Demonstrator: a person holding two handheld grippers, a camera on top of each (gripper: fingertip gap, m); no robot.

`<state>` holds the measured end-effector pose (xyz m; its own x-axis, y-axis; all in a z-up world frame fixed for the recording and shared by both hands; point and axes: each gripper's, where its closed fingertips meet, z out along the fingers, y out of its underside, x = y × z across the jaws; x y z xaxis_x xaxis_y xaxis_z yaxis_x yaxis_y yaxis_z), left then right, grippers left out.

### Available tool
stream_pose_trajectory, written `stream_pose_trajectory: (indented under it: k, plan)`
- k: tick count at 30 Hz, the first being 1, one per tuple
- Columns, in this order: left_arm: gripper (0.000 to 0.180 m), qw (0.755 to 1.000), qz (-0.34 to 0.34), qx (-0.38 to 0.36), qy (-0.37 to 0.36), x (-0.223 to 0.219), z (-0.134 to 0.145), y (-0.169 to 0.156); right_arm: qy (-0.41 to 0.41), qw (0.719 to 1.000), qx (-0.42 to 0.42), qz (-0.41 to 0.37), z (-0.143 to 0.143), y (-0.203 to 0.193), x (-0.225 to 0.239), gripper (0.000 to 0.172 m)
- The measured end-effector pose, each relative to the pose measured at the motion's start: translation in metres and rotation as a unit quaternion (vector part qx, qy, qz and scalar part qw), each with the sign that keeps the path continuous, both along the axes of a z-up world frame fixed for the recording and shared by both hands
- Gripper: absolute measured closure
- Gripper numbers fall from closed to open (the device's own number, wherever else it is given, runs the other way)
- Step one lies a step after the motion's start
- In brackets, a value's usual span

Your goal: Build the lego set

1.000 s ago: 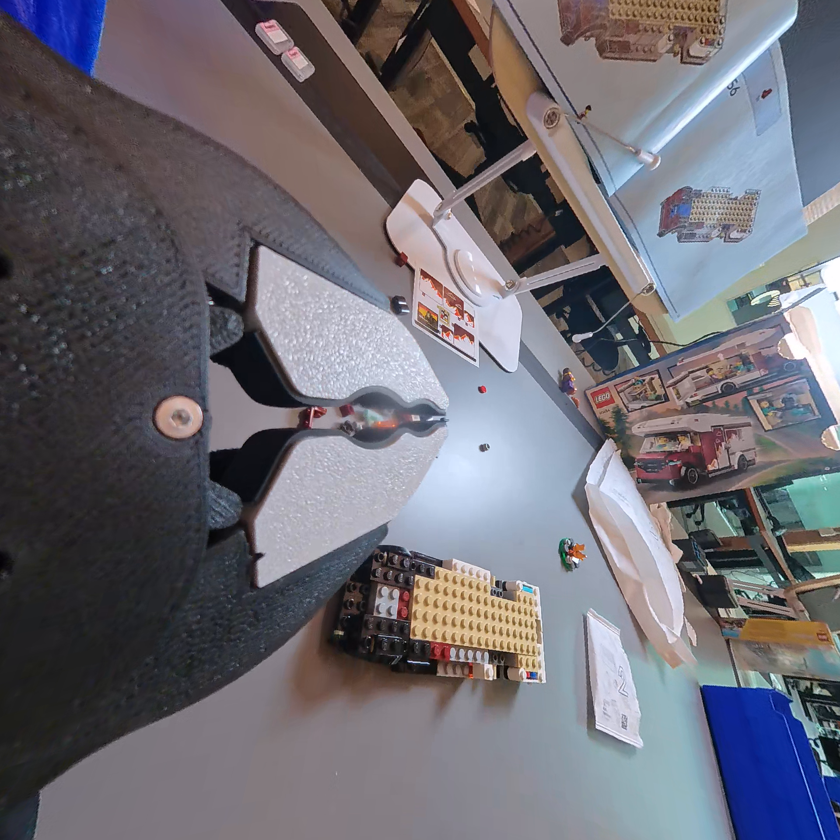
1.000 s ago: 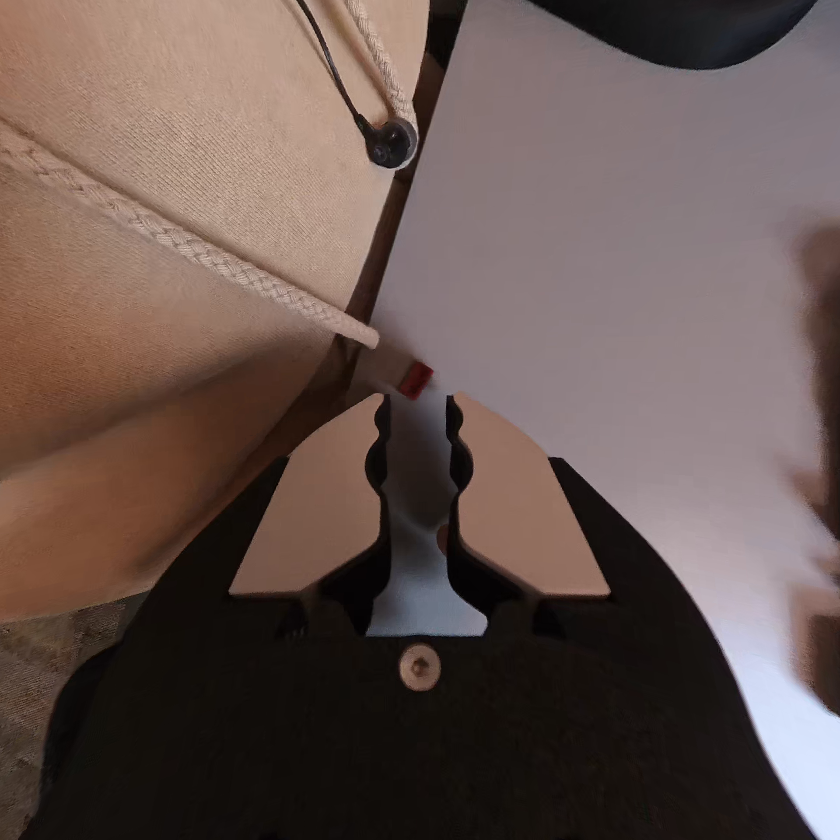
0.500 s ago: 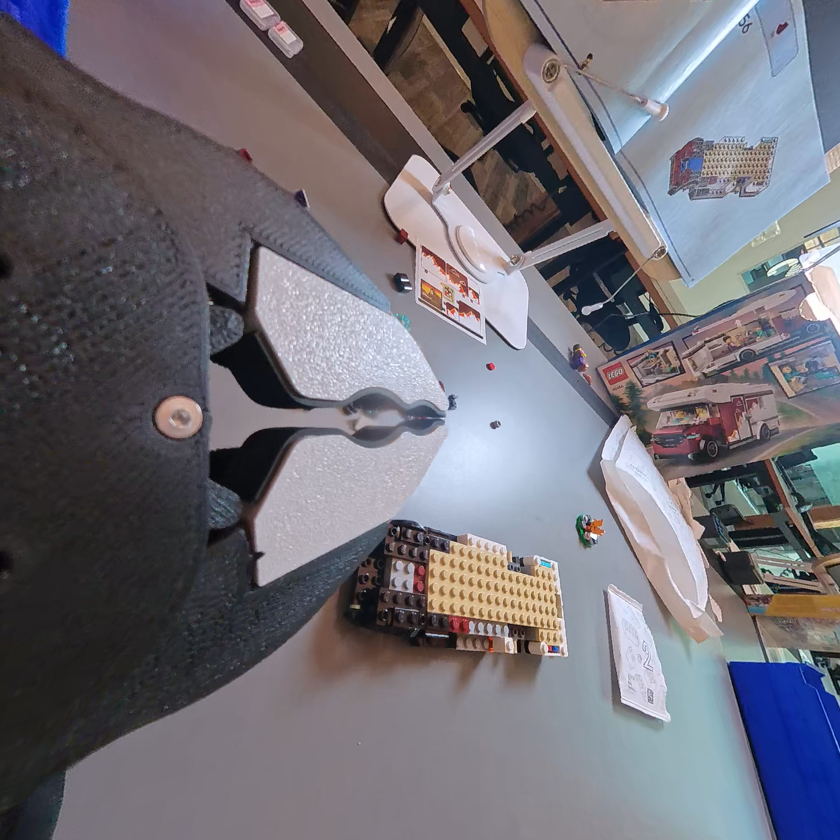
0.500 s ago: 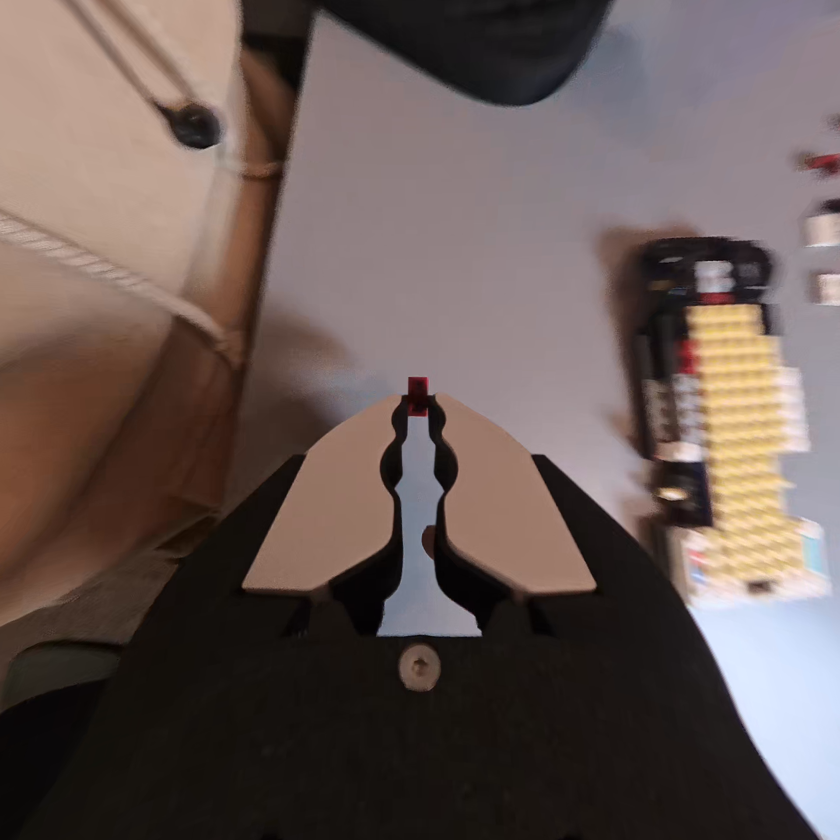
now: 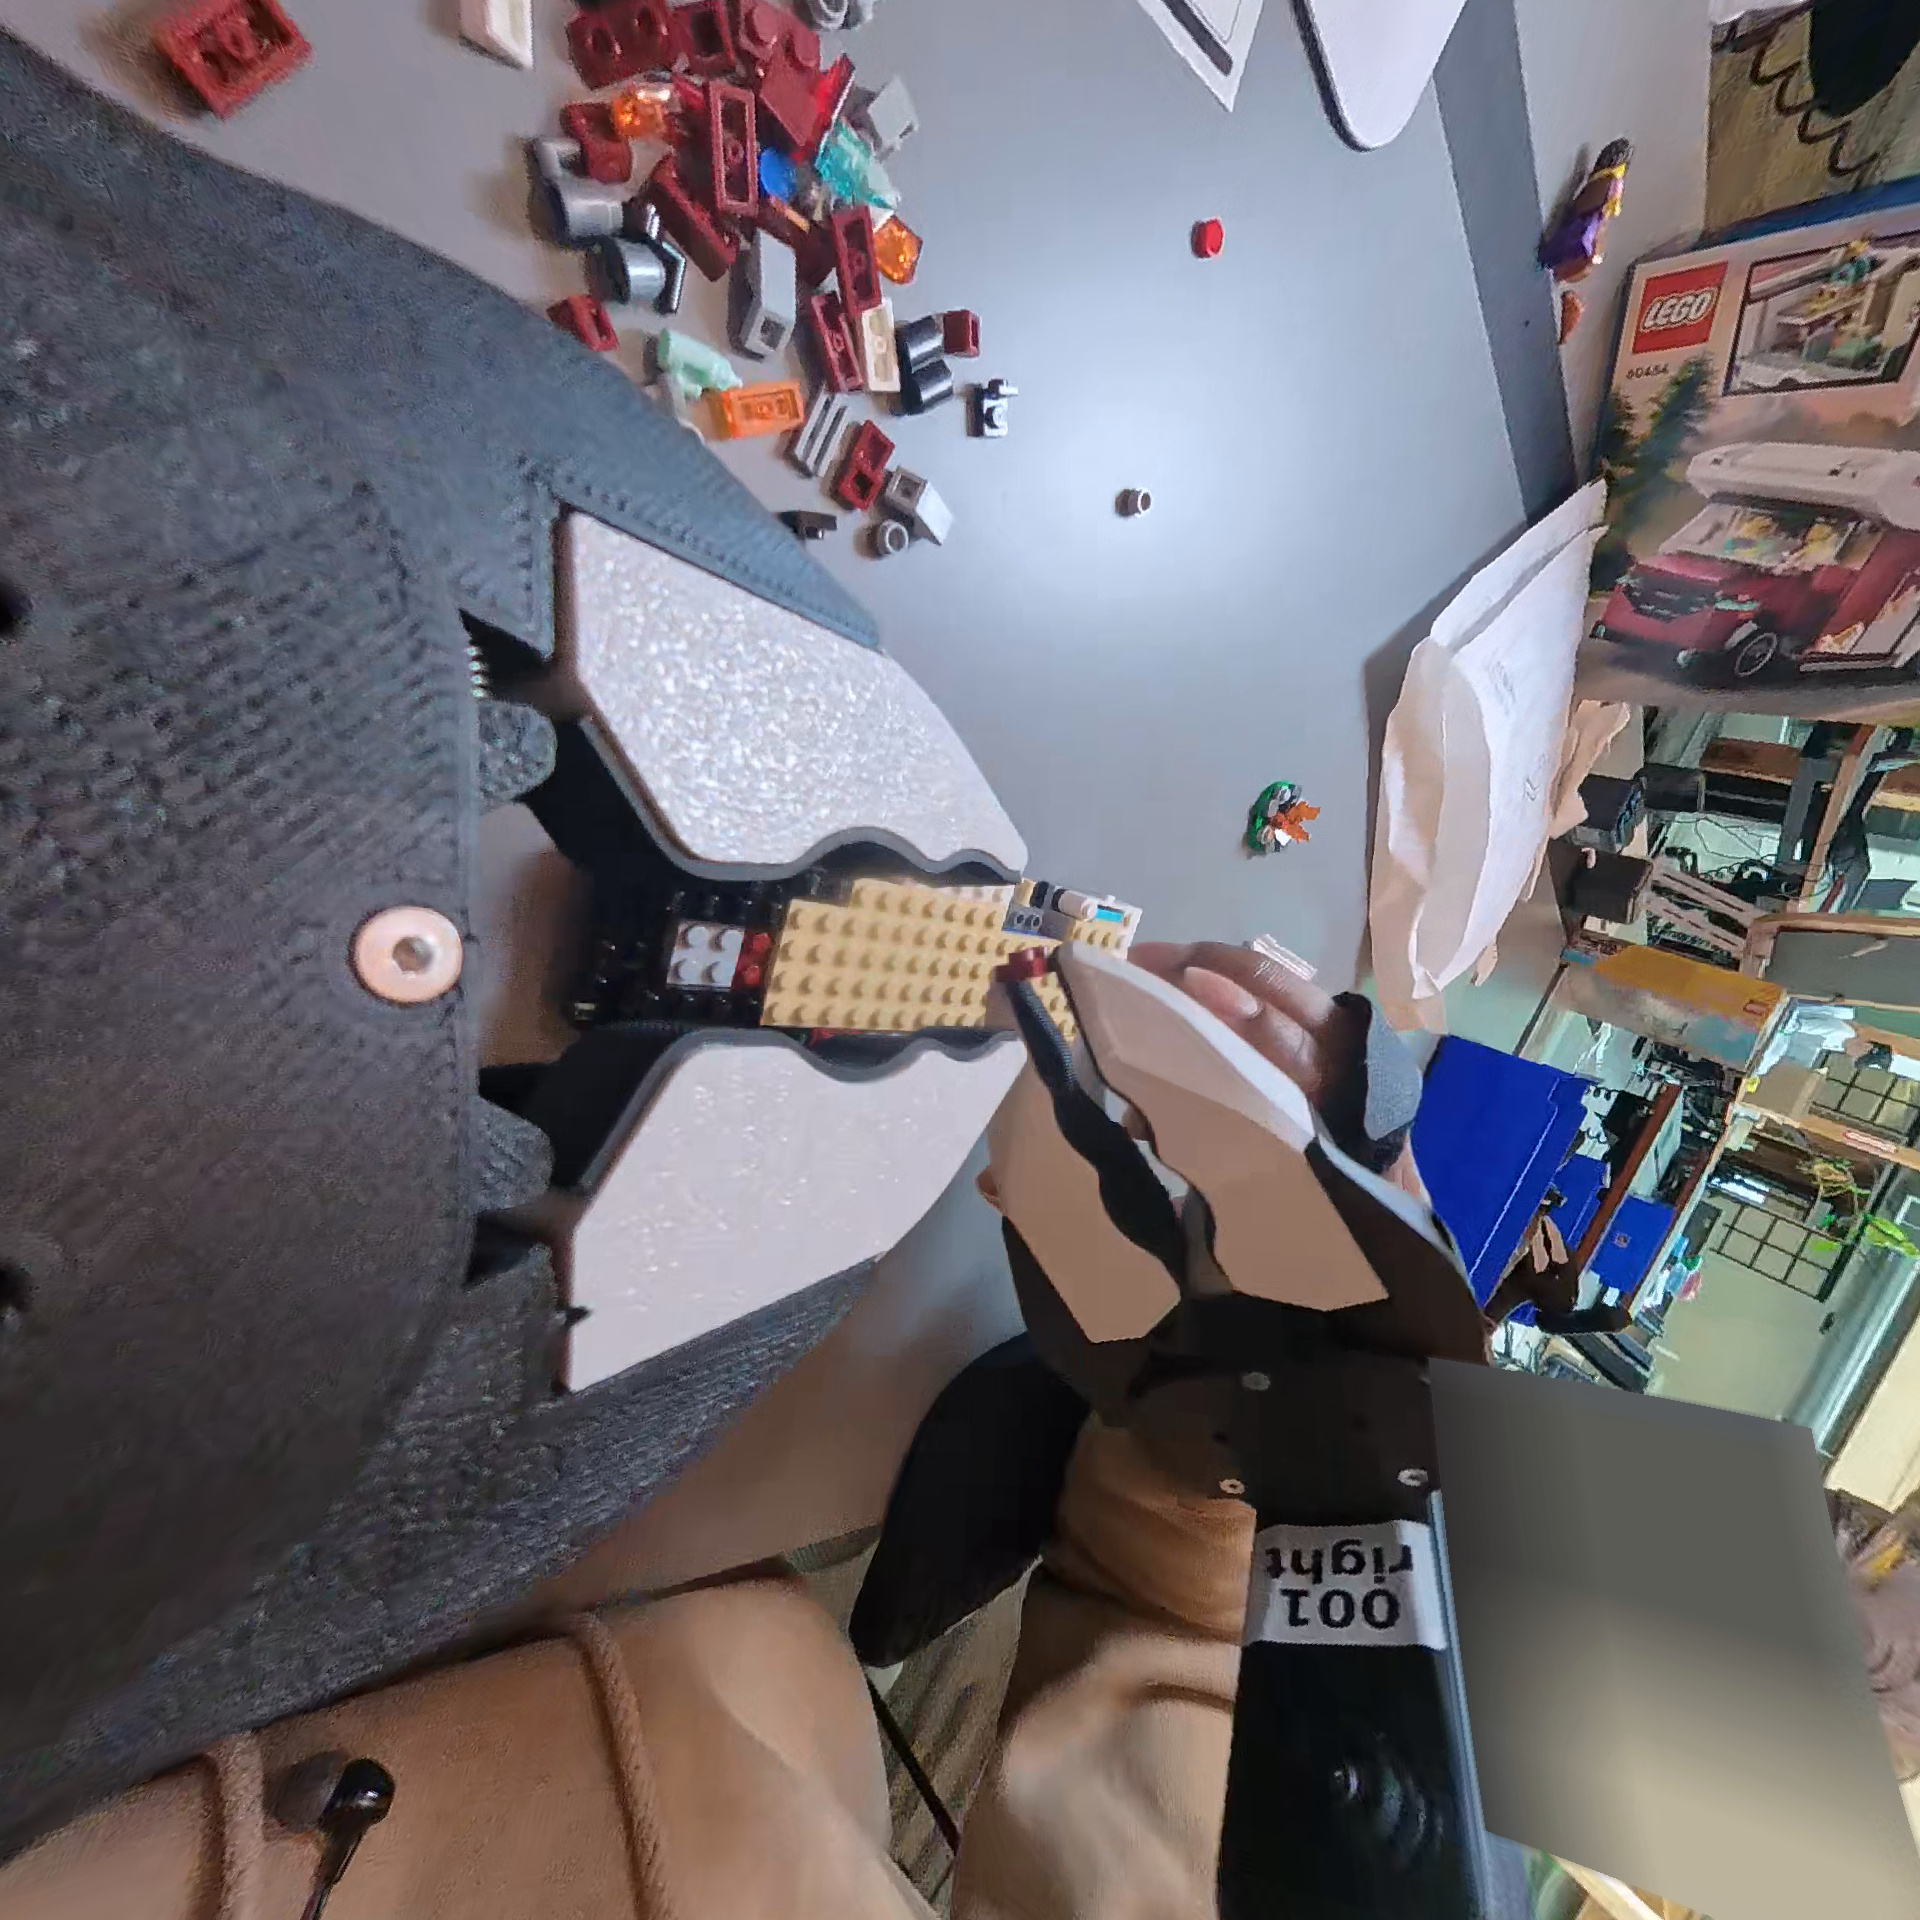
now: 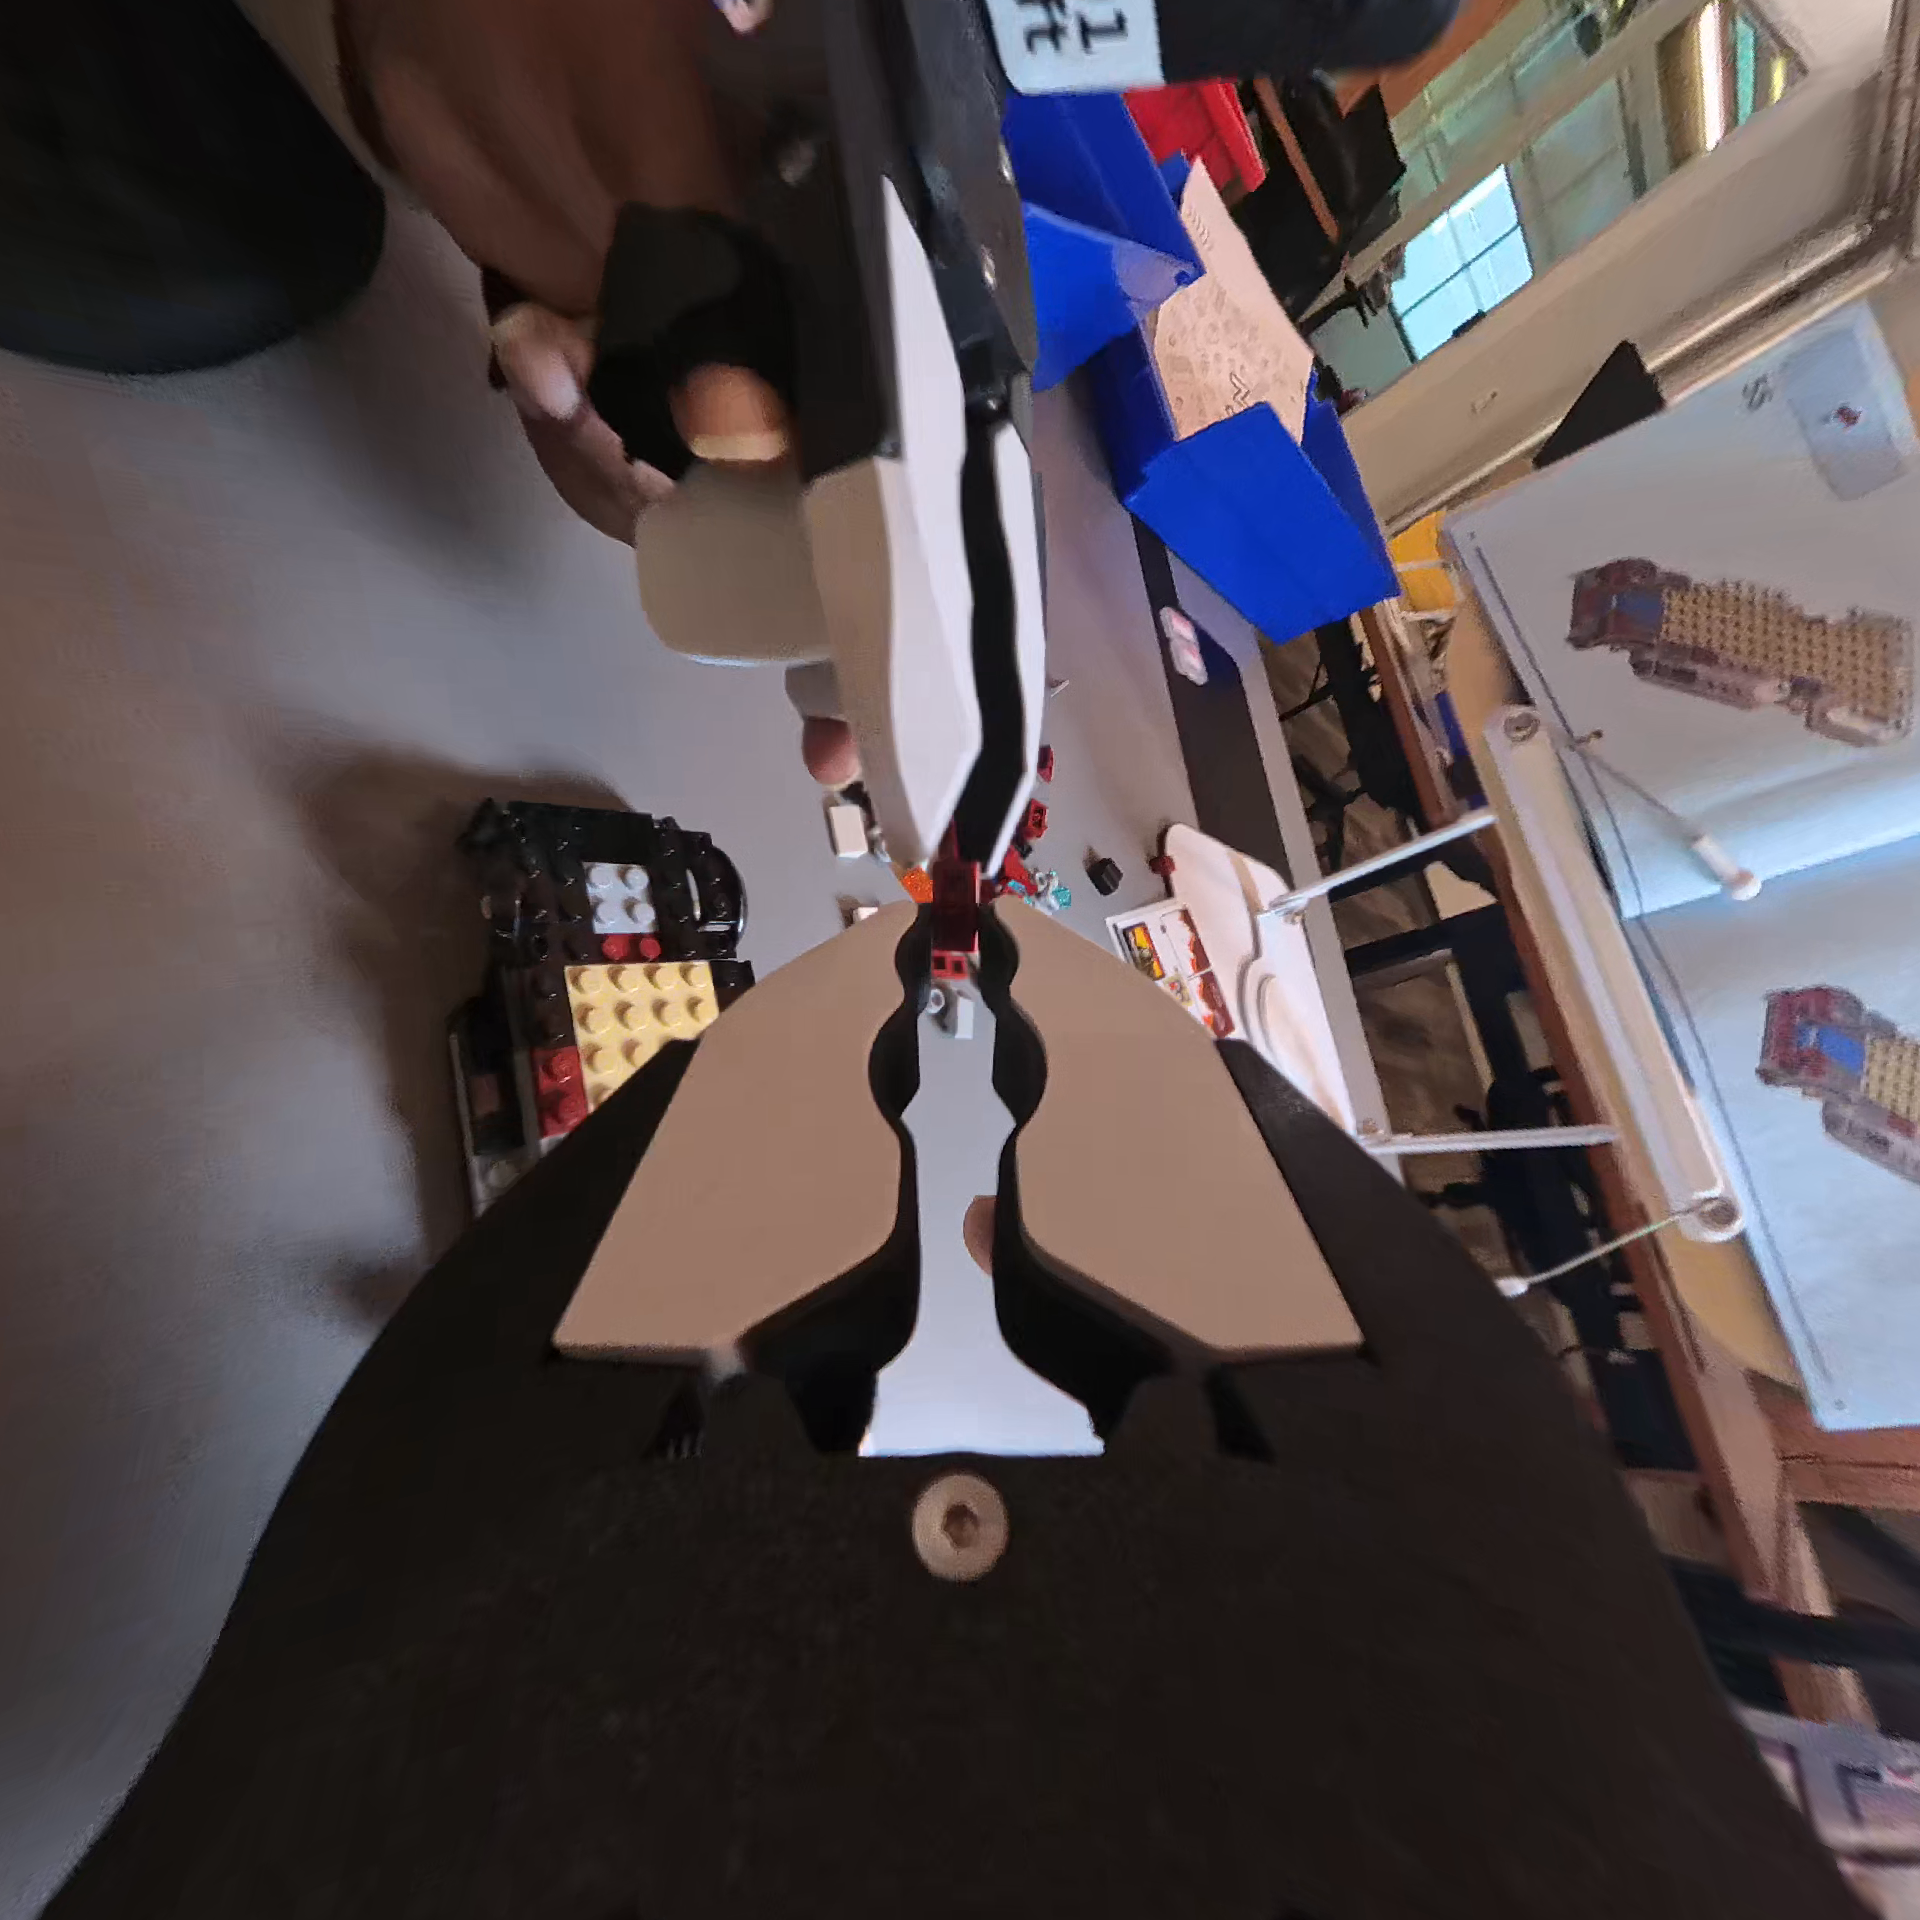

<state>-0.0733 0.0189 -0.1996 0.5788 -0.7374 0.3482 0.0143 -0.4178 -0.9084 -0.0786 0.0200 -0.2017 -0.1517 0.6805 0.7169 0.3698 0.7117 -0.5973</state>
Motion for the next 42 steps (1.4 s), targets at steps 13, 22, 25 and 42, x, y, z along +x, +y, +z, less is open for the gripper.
stream_pose_trajectory:
  k: [13,22,25,42]
  plan:
    - [0.176,0.897,-0.012,0.324,0.301,0.001,0.006,0.008,-0.034,0.948,-0.305,0.081,0.015,0.0,0.022,0.151]
    - [0.176,0.787,-0.027,0.479,0.388,0.021,0.016,-0.008,-0.095,0.854,-0.487,0.156,0.018,-0.02,0.019,0.151]
    - [0.176,0.774,-0.031,0.494,0.393,0.022,0.016,-0.012,-0.097,0.85,-0.492,0.16,0.018,-0.02,0.016,0.163]
    - [0.166,0.909,0.058,0.344,0.226,-0.02,0.028,0.0,-0.146,0.919,-0.363,0.054,-0.013,0.05,0.016,0.164]
